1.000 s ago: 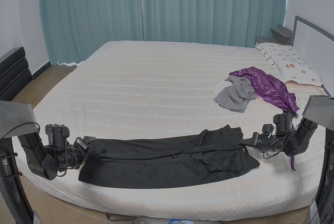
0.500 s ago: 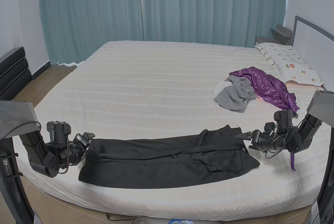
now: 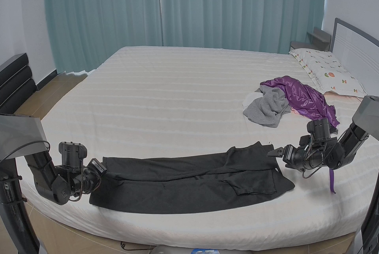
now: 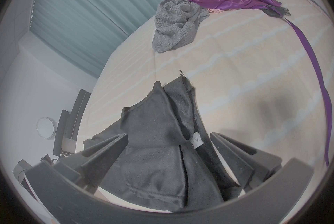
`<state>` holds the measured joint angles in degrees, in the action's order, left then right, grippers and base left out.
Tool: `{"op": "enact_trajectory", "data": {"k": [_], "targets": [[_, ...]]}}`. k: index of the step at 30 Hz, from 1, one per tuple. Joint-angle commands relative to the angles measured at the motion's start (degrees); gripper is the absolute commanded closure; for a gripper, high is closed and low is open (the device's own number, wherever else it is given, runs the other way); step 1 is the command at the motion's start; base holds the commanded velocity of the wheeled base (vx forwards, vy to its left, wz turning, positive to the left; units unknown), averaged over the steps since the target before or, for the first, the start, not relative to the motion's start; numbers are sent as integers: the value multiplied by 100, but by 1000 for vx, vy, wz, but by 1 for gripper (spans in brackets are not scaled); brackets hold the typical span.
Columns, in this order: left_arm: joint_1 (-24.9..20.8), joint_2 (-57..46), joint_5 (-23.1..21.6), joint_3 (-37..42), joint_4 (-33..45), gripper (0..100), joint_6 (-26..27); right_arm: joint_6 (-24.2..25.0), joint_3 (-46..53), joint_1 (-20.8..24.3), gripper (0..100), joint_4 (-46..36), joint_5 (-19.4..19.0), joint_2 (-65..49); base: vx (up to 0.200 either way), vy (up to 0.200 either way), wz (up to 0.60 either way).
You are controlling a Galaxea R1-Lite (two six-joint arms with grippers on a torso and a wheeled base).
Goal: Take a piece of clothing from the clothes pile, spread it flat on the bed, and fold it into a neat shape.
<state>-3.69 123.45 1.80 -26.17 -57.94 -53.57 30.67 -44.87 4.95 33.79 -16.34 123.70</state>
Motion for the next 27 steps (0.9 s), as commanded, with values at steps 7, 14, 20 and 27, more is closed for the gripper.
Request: {"op": "enact_trajectory", "data": {"k": [7, 14, 20, 27], "targets": [[-9, -515, 39, 148, 37, 100, 92, 448, 49, 120, 0, -347, 16, -338, 0, 0, 0], [-9, -340, 39, 121, 11, 100, 92, 659, 49, 147, 0, -373, 8, -311, 0, 0, 0], [-9, -375, 39, 139, 11, 100, 92, 985, -127, 305, 0, -804, 16, -250, 0, 0, 0], [-9, -322, 39, 130, -33, 100, 92, 1239, -522, 481, 0, -989, 342, 137, 0, 0, 0]]}}
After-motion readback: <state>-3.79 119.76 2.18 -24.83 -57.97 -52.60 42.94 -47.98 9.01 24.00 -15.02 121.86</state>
